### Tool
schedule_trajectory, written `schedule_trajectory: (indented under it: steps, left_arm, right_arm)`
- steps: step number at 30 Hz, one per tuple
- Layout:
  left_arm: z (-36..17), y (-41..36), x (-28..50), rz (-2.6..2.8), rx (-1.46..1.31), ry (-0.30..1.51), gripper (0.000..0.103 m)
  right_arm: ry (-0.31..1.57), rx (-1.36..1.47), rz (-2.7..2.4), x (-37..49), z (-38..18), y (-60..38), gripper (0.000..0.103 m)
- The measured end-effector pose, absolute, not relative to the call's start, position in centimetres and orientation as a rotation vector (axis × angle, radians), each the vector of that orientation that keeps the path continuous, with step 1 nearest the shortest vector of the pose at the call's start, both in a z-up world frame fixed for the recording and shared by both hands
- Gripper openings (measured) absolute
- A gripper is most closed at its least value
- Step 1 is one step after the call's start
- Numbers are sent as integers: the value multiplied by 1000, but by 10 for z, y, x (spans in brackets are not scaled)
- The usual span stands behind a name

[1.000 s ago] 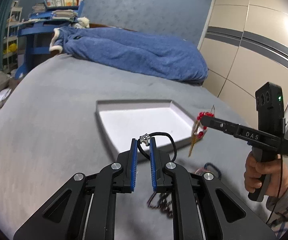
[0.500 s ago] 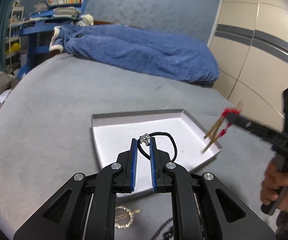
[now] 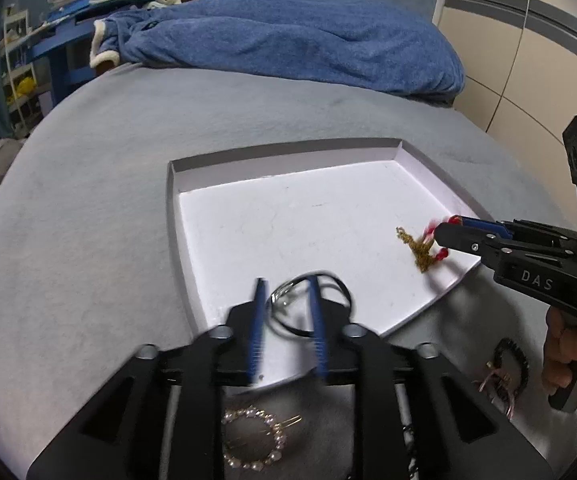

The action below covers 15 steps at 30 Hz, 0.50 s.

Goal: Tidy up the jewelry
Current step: 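Drop the hair tie into the box with the left tool while the right tool drops the pendant, then move the left tool to the pearl brooch while the right tool reaches the blue beaded bracelet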

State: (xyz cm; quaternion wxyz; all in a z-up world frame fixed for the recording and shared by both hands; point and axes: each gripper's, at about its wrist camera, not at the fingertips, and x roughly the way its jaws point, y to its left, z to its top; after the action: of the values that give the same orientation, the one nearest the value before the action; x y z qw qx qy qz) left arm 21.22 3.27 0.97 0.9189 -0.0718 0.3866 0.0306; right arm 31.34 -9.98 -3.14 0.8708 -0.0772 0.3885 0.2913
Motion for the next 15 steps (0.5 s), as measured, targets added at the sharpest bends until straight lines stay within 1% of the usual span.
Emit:
schedule_trajectory:
  steps: [1, 2, 3, 6, 7, 10, 15]
  left_arm:
    - [10, 32, 211, 63, -140, 790, 44]
    - [11, 31, 207, 63, -127, 783, 49]
    - [12, 31, 204, 62, -116, 777, 57]
    - [18, 28, 190, 53, -98, 747, 72]
    - [19, 27, 186, 49, -94, 740, 75]
    - [24, 20, 167, 23, -78, 717, 78]
    - [25, 2, 134, -56, -30, 695, 80]
  right_arm:
    - [808, -158, 611, 312, -31, -102, 45]
    - [801, -152, 614, 311, -30, -103, 57]
    - [789, -142, 621, 309, -28, -106, 60]
    - [763, -128, 627, 299, -22, -116, 63]
    - [756, -127, 628, 294, -21, -118, 64]
    - [724, -119, 631, 274, -16, -132, 66]
    - [686, -95, 626, 238, -12, -165, 70]
